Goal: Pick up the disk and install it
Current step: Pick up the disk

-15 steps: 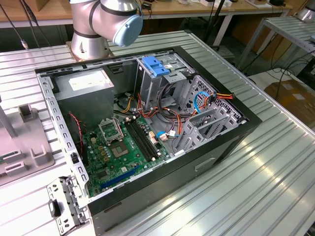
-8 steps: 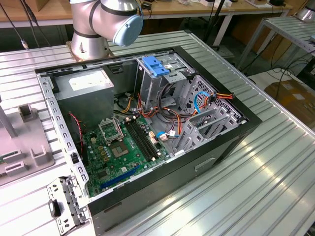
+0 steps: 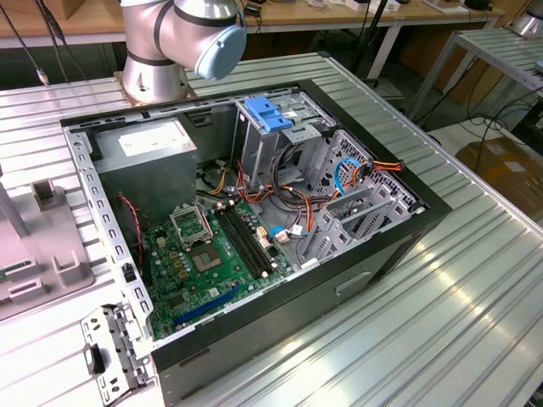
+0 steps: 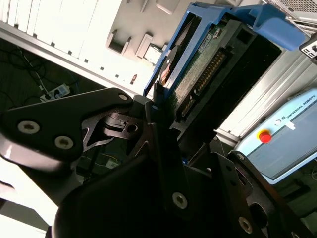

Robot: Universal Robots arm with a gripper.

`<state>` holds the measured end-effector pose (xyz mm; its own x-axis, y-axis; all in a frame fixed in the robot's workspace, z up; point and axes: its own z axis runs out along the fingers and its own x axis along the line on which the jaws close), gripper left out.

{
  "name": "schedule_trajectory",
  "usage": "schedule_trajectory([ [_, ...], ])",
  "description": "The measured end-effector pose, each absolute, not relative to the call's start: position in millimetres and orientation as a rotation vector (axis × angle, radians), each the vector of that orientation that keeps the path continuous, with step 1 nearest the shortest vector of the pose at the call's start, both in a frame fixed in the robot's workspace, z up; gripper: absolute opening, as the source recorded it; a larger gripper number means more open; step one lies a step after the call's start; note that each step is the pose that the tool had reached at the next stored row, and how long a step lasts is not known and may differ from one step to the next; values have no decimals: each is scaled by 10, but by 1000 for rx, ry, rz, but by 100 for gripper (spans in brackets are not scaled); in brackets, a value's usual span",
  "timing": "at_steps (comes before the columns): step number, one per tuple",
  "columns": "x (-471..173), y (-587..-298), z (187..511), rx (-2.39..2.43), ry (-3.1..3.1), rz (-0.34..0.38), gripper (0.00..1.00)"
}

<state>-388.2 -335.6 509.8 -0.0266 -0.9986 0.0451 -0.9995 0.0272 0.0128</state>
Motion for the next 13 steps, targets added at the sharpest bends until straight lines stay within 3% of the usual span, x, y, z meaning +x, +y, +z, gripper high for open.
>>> schedule_trajectory([
  [13, -3806, -3360, 5098, 2162, -2221, 35, 36],
])
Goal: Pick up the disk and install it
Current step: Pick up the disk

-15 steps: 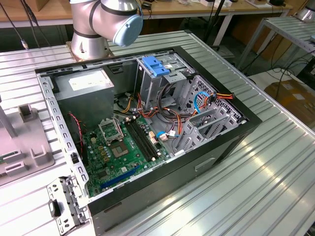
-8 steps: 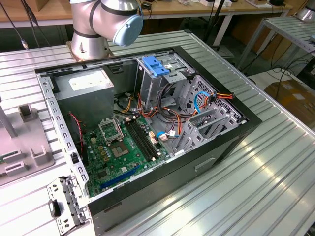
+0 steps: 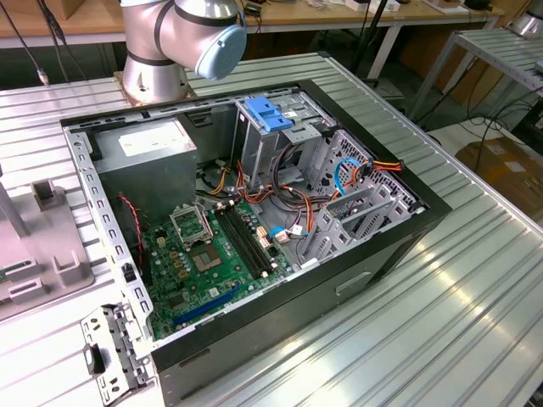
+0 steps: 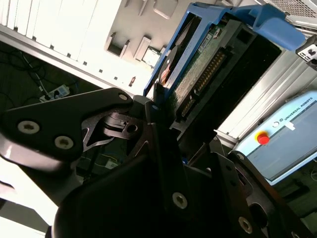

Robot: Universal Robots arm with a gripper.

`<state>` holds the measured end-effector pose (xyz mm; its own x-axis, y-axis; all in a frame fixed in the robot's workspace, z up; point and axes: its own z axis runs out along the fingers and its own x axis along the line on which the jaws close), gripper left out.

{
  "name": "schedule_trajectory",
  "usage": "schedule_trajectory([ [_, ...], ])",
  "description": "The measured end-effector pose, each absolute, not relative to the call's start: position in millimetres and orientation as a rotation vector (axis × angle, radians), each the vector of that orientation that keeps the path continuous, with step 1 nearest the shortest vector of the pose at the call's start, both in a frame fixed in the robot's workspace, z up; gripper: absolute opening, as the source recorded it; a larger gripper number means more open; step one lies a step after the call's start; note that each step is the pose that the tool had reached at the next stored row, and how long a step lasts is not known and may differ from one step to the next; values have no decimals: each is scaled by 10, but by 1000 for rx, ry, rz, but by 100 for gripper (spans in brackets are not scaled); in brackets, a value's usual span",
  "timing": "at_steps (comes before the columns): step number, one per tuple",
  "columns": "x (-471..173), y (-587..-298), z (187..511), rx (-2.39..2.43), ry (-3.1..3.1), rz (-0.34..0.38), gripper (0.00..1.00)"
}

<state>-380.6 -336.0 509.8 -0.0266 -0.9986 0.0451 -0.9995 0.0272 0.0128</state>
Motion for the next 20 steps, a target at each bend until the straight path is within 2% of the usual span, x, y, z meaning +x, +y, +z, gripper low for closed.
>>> schedule_trajectory([
  [20, -3670, -3373, 5098, 2162, -2221, 33, 36],
])
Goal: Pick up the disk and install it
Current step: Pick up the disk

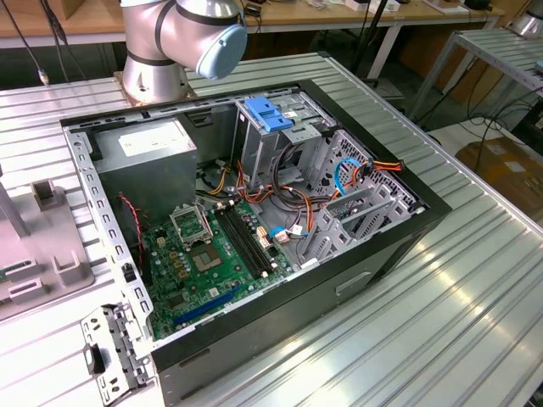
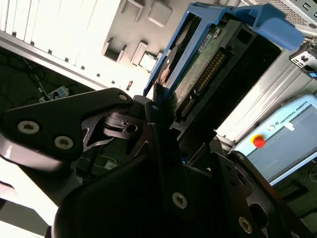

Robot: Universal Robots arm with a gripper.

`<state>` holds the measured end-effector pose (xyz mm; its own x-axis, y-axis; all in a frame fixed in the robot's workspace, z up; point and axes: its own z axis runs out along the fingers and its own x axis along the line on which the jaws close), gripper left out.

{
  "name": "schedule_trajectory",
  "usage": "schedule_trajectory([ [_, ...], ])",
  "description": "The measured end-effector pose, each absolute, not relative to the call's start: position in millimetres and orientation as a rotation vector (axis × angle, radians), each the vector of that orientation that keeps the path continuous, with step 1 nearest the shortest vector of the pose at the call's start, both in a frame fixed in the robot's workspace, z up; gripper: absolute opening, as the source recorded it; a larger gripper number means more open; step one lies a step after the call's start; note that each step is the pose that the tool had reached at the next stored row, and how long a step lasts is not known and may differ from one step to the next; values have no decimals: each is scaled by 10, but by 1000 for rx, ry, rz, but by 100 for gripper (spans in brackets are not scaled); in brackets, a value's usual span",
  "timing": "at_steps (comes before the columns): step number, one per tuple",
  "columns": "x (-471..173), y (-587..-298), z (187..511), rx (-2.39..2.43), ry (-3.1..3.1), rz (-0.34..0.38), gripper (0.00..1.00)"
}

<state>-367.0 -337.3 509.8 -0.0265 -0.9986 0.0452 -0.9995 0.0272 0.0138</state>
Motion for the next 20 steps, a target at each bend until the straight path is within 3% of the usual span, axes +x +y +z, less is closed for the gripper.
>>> schedule_trajectory([
  [20, -3558, -3375, 5098, 2162, -2221, 33, 36],
])
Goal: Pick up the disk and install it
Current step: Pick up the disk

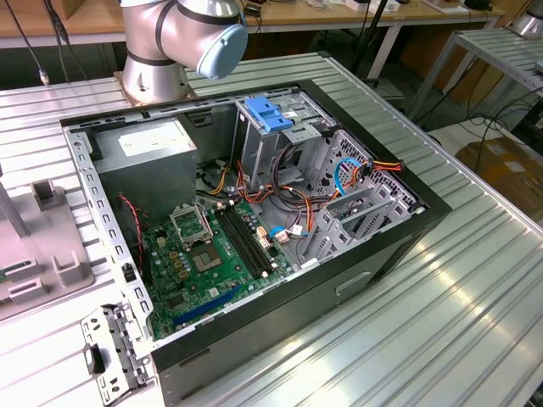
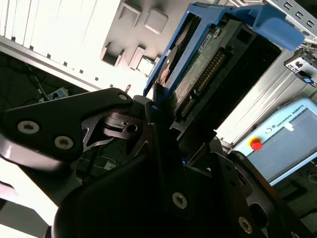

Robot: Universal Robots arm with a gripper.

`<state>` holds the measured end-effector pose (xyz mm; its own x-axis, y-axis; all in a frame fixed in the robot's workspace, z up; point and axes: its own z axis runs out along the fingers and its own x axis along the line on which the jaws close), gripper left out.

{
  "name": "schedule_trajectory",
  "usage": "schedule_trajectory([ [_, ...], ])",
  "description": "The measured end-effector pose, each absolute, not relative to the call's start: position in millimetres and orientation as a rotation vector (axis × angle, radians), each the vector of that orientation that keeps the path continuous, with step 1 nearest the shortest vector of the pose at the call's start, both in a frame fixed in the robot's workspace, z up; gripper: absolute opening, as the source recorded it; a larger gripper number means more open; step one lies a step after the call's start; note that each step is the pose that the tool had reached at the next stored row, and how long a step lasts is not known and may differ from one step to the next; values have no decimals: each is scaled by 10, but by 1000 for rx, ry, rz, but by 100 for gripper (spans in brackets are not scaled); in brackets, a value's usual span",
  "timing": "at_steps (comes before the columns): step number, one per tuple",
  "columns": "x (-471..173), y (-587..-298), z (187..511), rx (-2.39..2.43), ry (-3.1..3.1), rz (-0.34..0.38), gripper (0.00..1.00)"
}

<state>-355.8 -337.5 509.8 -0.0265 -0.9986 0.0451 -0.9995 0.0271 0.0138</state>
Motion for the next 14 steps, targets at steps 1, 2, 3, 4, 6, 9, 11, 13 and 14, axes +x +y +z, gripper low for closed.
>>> schedule_trajectory([
  [1, -3555, -3375, 5098, 2162, -2221, 33, 36],
  [2, -3554, -3375, 5098, 2162, -2221, 33, 36],
  [3, -3552, -3375, 5098, 2162, -2221, 33, 36],
  [4, -3551, -3375, 5098, 2162, -2221, 33, 36],
  [6, -3545, -3375, 5098, 2162, -2221, 33, 36],
  [9, -3538, -3375, 5098, 2162, -2221, 33, 36],
  [11, -3532, -3375, 5098, 2162, -2221, 33, 36],
  [13, -3525, -3375, 5098, 2162, -2221, 33, 36],
  [14, -3522, -3375, 5098, 2162, -2221, 33, 36],
])
